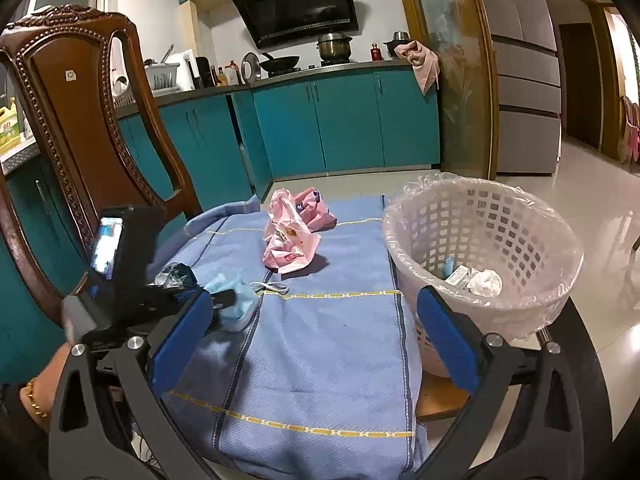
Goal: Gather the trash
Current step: 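Grasp the light blue mask with the left gripper, then grasp the pink plastic bag with the right gripper while the left gripper holds the mask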
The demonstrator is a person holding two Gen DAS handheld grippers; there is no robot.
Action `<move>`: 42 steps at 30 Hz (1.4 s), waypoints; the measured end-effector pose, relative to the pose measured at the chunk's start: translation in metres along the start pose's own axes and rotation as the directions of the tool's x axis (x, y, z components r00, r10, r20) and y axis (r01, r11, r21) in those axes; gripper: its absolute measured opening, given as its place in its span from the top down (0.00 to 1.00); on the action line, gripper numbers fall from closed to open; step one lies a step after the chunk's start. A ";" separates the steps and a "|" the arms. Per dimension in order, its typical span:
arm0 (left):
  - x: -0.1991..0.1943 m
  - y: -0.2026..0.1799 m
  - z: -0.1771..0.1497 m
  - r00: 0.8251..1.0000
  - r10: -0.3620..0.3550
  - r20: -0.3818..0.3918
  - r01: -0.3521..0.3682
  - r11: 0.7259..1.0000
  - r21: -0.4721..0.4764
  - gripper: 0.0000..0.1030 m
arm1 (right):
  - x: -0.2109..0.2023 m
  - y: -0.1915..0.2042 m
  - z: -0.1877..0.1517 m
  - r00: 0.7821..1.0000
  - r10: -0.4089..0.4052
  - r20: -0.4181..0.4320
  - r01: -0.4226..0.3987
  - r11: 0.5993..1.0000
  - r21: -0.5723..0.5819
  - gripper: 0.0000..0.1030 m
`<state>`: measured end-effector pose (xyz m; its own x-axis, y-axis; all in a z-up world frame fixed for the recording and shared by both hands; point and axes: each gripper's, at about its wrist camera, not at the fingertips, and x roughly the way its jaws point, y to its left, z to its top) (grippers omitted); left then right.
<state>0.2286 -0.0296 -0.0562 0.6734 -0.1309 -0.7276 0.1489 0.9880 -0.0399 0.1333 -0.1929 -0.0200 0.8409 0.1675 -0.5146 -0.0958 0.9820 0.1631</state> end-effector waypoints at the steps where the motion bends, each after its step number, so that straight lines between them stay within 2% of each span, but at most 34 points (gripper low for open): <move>1: -0.011 0.003 -0.001 1.000 -0.008 0.029 0.008 1.000 -0.013 0.88 | 0.003 0.000 0.001 1.000 0.002 -0.006 -0.002 1.000 -0.005 0.03; 5: -0.068 0.020 -0.011 0.983 0.024 0.182 -0.009 0.996 -0.086 0.90 | 0.021 0.001 0.007 0.999 0.020 -0.034 -0.020 1.000 0.001 0.03; 9: -0.107 0.038 -0.024 0.940 0.128 0.315 -0.078 0.983 -0.166 0.91 | 0.060 0.007 0.022 0.995 0.050 -0.087 -0.050 0.999 -0.004 0.03; 12: -0.119 0.046 -0.029 0.913 0.173 0.368 -0.105 0.975 -0.198 0.92 | 0.107 0.010 0.033 0.984 0.069 -0.164 -0.069 0.998 0.007 0.03; 15: -0.116 0.047 -0.028 0.907 0.185 0.378 -0.123 0.975 -0.182 0.92 | 0.154 0.009 0.044 0.972 0.069 -0.227 -0.062 0.997 0.039 0.03; 19: -0.108 0.047 -0.026 0.914 0.179 0.365 -0.120 0.977 -0.177 0.92 | 0.205 0.013 0.056 0.964 0.072 -0.255 -0.057 0.996 0.066 0.03; 21: -0.109 0.048 -0.024 0.911 0.177 0.373 -0.121 0.978 -0.170 0.92 | 0.221 0.014 0.055 0.954 0.084 -0.287 -0.063 0.995 0.081 0.13; 22: -0.109 0.049 -0.023 0.909 0.181 0.376 -0.126 0.978 -0.167 0.92 | 0.229 0.017 0.051 0.942 0.103 -0.321 -0.079 0.993 0.087 0.36; 23: -0.109 0.050 -0.023 0.909 0.183 0.375 -0.128 0.978 -0.167 0.92 | 0.231 0.020 0.047 0.933 0.115 -0.342 -0.092 0.992 0.081 0.66; 24: -0.109 0.053 -0.022 0.911 0.182 0.371 -0.126 0.977 -0.170 0.92 | 0.230 0.022 0.044 0.929 0.121 -0.349 -0.104 0.992 0.069 0.73; 26: -0.109 0.056 -0.022 0.914 0.176 0.366 -0.115 0.977 -0.182 0.92 | 0.208 0.032 0.038 0.939 0.139 -0.314 -0.143 0.990 0.013 0.80; 31: -0.108 0.061 -0.021 0.923 0.150 0.354 -0.090 0.979 -0.181 0.92 | 0.120 0.032 0.036 0.949 0.218 -0.227 -0.213 0.976 0.043 0.81; 34: -0.107 0.055 -0.020 0.931 0.122 0.345 -0.070 0.985 -0.158 0.92 | 0.059 0.029 0.029 0.970 0.193 -0.150 -0.194 0.981 0.008 0.81; 37: -0.110 0.042 -0.021 0.932 0.094 0.349 -0.062 0.993 -0.103 0.92 | 0.018 0.009 0.011 0.981 0.170 -0.091 -0.165 0.984 0.065 0.81; 42: -0.110 0.025 -0.025 0.941 0.083 0.328 -0.071 0.996 -0.047 0.92 | -0.010 -0.011 -0.005 0.992 0.121 -0.046 -0.116 0.989 0.092 0.81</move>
<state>0.1404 0.0118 0.0057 0.8834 -0.0680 -0.4636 0.0663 0.9976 -0.0200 0.1233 -0.2052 -0.0204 0.7980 0.2887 -0.5290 -0.1433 0.9435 0.2987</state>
